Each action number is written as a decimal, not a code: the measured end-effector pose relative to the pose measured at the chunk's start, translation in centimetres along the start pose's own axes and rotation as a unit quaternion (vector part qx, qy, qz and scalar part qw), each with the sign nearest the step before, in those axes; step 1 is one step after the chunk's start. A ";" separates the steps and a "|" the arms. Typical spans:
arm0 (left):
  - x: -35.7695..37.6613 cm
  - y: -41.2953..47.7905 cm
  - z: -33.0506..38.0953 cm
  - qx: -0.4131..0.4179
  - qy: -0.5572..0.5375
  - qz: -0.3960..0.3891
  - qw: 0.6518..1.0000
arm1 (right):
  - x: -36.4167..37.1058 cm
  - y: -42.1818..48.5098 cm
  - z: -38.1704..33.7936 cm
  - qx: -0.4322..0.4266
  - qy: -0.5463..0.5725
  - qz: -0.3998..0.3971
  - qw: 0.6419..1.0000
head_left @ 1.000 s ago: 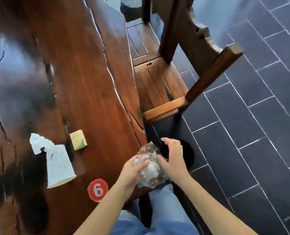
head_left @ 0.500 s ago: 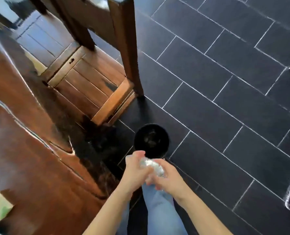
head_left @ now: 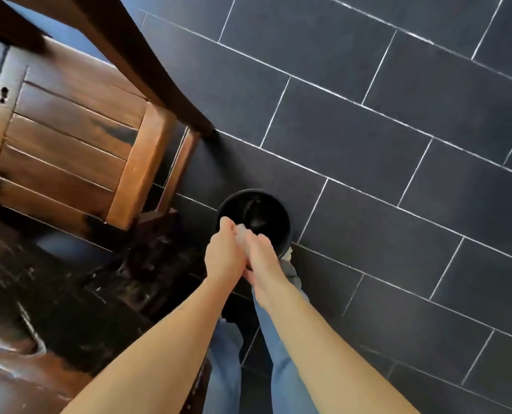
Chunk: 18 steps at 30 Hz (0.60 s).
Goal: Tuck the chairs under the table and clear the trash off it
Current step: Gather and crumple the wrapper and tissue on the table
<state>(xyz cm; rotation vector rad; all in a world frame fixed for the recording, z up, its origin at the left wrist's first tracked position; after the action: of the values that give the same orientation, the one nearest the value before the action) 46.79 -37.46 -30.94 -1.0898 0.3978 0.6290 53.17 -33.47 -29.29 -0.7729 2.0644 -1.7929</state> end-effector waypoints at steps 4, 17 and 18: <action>2.6 2.8 -0.2 0.031 0.039 -0.100 0.994 | -0.6 4.6 0.0 0.076 0.094 0.058 0.991; 4.4 6.1 -4.7 -0.206 -0.041 -0.202 0.957 | -4.1 8.8 2.1 0.130 -0.008 0.085 0.988; 4.0 5.9 -4.6 -0.198 -0.049 -0.195 0.959 | -4.3 8.5 2.3 0.124 -0.003 0.070 0.990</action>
<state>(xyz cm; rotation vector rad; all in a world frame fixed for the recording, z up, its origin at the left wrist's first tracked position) 46.00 -38.72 -39.31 -1.4645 -0.0401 0.4144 56.27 -32.24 -38.49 -0.5490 1.7971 -1.9145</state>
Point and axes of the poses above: each hand's wrist, its own y-axis towards the middle knuckle, its own x-axis out of the palm, z = x × y, the point moved 1 cm from there along y, towards the middle knuckle, and after that the axes turned 11 degrees about -y, right-handed, at the moved point
